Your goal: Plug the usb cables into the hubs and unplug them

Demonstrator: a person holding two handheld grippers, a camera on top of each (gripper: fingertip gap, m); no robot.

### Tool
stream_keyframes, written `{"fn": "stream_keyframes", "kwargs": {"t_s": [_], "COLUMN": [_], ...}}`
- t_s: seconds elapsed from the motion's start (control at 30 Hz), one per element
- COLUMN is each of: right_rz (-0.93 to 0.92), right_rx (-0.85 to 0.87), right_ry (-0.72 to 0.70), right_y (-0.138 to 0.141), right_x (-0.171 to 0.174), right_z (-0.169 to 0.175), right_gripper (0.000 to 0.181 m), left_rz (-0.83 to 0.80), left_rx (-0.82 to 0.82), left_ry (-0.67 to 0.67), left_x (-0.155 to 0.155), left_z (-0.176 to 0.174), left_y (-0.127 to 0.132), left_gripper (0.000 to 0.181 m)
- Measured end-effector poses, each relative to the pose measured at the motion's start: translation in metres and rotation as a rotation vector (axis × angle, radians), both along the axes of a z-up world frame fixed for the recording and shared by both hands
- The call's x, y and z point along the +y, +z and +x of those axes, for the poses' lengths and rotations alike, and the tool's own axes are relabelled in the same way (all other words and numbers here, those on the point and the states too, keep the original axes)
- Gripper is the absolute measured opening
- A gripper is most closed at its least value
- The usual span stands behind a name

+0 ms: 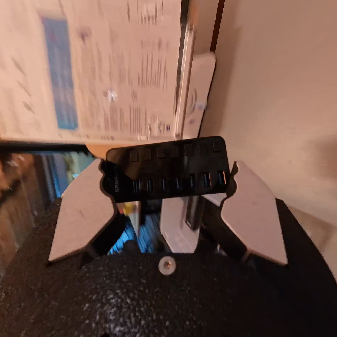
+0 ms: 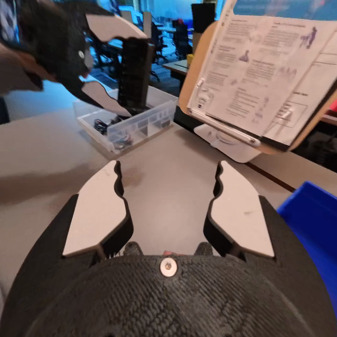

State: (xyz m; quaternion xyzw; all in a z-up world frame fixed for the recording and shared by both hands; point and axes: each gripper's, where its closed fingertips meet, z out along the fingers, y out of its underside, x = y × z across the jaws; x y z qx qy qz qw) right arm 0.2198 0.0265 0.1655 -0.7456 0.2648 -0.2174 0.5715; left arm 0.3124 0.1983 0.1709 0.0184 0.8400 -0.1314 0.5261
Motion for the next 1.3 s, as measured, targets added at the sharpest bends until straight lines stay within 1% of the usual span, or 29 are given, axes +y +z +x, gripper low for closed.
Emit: {"fn": "stream_keyframes", "kwargs": {"t_s": [0.03, 0.1, 0.17, 0.2, 0.27, 0.3, 0.33, 0.4, 0.47, 0.53, 0.6, 0.63, 0.67, 0.73, 0.8, 0.83, 0.87, 0.9, 0.93, 1.03, 1.07, 1.13, 1.17, 1.2, 1.3], "right_rz": [0.055, 0.130, 0.179, 0.195, 0.229, 0.234, 0.235, 0.267, 0.267, 0.304, 0.306, 0.282, 0.228, 0.159, 0.109, 0.067, 0.018, -0.030, -0.062, -0.156, -0.172, -0.188, -0.195, -0.198, -0.186], "right_rx": [0.046, 0.148, 0.224, 0.239, 0.232, 0.234, 0.245, 0.232, 0.141, 0.162, 0.134, 0.117, 0.065, -0.012, -0.101, -0.165, -0.223, -0.269, -0.305, -0.337, -0.333, -0.319, -0.305, -0.301, -0.281], "right_ry": [0.066, 0.206, 0.301, 0.321, 0.292, 0.298, 0.343, 0.440, 0.432, 0.424, 0.368, 0.290, 0.223, 0.144, 0.071, 0.043, 0.021, 0.013, 0.012, 0.006, 0.011, 0.012, 0.018, 0.015, -0.024], "right_y": [0.003, -0.001, -0.010, -0.014, -0.022, -0.028, -0.033, -0.034, -0.037, -0.043, -0.051, -0.057, -0.064, -0.068, -0.064, -0.061, -0.060, -0.061, -0.062, -0.073, -0.077, -0.082, -0.085, -0.086, -0.087], "right_x": [0.012, 0.036, 0.055, 0.063, 0.071, 0.075, 0.080, 0.089, 0.089, 0.087, 0.085, 0.080, 0.072, 0.058, 0.046, 0.041, 0.038, 0.036, 0.034, 0.026, 0.023, 0.017, 0.016, 0.015, 0.012], "right_z": [-0.002, -0.005, -0.006, -0.004, 0.005, 0.006, 0.001, -0.013, -0.013, -0.013, -0.009, 0.000, 0.007, 0.015, 0.021, 0.023, 0.024, 0.025, 0.024, 0.027, 0.027, 0.027, 0.026, 0.024, 0.023], "right_gripper": [0.096, 0.090, 0.085, 0.082, 0.077, 0.080, 0.070, 0.049, 0.030, 0.029, 0.029, 0.028, 0.027, 0.027, 0.027, 0.027, 0.027, 0.027, 0.027, 0.028, 0.027, 0.028, 0.028, 0.028, 0.028], "left_rz": [-0.004, -0.011, -0.053, -0.080, -0.104, -0.108, -0.116, -0.141, -0.154, -0.187, -0.227, -0.277, -0.357, -0.591, -0.907, -1.065, -1.196, -1.291, -1.348, -1.408, -1.418, -1.418, -1.402, -1.386, -1.383], "left_rx": [-0.055, -0.166, -0.212, -0.233, -0.275, -0.281, -0.275, -0.252, -0.240, -0.199, -0.117, -0.041, 0.076, 0.337, 0.612, 0.759, 0.878, 0.938, 0.944, 0.899, 0.888, 0.902, 0.897, 0.883, 0.880], "left_ry": [-0.084, -0.217, -0.300, -0.334, -0.394, -0.410, -0.426, -0.459, -0.474, -0.460, -0.418, -0.394, -0.369, -0.291, -0.173, -0.136, -0.123, -0.097, -0.069, -0.015, 0.006, 0.000, 0.021, 0.035, -0.017], "left_x": [-0.017, -0.046, -0.068, -0.077, -0.091, -0.097, -0.102, -0.110, -0.112, -0.113, -0.111, -0.109, -0.108, -0.106, -0.109, -0.115, -0.121, -0.124, -0.126, -0.135, -0.139, -0.151, -0.154, -0.156, -0.161], "left_z": [-0.011, -0.032, -0.049, -0.056, -0.070, -0.074, -0.078, -0.085, -0.088, -0.085, -0.081, -0.081, -0.084, -0.092, -0.096, -0.099, -0.101, -0.097, -0.091, -0.074, -0.069, -0.069, -0.068, -0.065, -0.066], "left_y": [-0.001, -0.004, -0.011, -0.013, -0.013, -0.014, -0.016, -0.021, -0.026, -0.033, -0.044, -0.048, -0.052, -0.054, -0.049, -0.044, -0.039, -0.036, -0.037, -0.047, -0.051, -0.056, -0.061, -0.065, -0.063], "left_gripper": [0.124, 0.124, 0.124, 0.124, 0.124, 0.124, 0.124, 0.124, 0.124, 0.125, 0.125, 0.116, 0.108, 0.113, 0.116, 0.116, 0.114, 0.107, 0.102, 0.087, 0.080, 0.069, 0.067, 0.060, 0.059]}}
